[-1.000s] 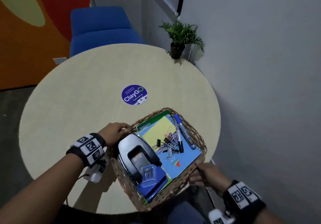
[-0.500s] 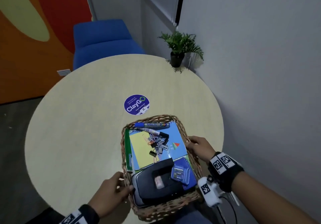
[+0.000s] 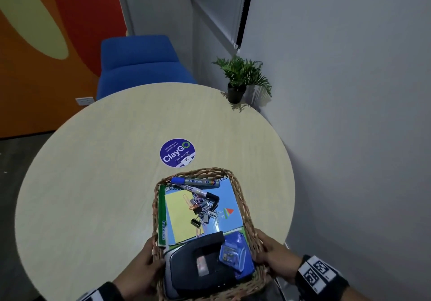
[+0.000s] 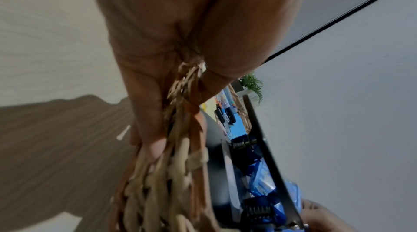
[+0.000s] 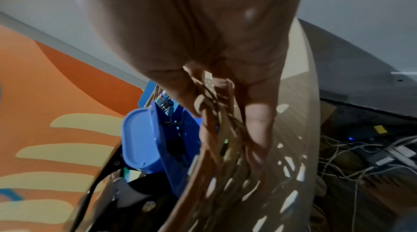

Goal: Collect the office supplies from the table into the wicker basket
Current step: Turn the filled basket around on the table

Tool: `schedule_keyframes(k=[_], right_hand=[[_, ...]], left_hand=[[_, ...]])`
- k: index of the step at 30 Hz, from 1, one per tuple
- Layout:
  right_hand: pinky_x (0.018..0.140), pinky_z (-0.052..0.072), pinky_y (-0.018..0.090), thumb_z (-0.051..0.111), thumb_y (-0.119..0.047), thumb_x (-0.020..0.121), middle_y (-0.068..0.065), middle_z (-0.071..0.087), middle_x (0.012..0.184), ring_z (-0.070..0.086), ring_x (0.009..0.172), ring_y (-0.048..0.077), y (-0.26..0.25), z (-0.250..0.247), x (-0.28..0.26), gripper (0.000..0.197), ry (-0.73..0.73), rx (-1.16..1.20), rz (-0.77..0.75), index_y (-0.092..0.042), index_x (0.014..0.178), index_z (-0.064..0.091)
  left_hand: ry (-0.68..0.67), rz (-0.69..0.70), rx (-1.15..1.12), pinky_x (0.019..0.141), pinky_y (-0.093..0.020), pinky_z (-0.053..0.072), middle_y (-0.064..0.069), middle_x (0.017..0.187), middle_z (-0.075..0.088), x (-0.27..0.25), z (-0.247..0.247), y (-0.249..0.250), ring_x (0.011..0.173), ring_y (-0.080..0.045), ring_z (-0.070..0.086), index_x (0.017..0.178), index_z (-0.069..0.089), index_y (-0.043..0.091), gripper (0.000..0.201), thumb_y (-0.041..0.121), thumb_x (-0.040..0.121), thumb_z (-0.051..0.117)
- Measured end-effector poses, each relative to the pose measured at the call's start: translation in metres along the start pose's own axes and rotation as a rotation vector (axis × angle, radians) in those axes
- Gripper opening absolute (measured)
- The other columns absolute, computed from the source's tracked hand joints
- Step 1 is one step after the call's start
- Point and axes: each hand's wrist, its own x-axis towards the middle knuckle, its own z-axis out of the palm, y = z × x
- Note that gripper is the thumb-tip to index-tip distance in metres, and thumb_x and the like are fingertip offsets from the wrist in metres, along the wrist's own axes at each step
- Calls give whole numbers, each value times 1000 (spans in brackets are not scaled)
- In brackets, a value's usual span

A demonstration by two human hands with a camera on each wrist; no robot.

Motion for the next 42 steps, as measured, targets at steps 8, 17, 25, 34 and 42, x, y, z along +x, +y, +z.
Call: schedule_keyframes(k=[8,17,25,34,42], right_hand=[[38,43,12,40,20,88,-3,69,77,61,46,-3,-62,-64,6,56,149,-93,-88,-16,131,41],[51,50,17,48,4,88,11,67,96,65,59,2,-143,-196,85,47,505,-304,-197,-14,131,47],[83,46,28,52,-3,87,17,65,120,63,103,31,-153,-253,164,45,685,-475,-112,-15,131,48],[104,27,20,45,-4,94,8,37,149,36,136,24,-150,-244,168,50,754,-333,-270,-9,144,36],[119,2,42,39,-88,63,-4,-23,156,-20,145,19,-122,-214,161,122,794,-734,-206,-22,148,-19]], left_hand=[[67,44,19,59,-41,59,-1,123,62,48,18,90,94,-24,69,138,26,38,53,13,97,46],[131,32,-33,56,-35,59,-7,107,64,183,43,211,75,-23,65,142,25,34,57,13,95,49],[141,-9,-32,83,-40,51,-10,107,63,274,50,240,85,-27,61,139,34,21,53,5,92,52],[125,10,-61,76,-40,58,-12,118,64,319,50,251,84,-28,64,137,35,22,50,4,93,51],[101,-12,-27,62,-32,55,-8,111,59,333,59,263,76,-22,63,140,28,19,50,8,95,48]])
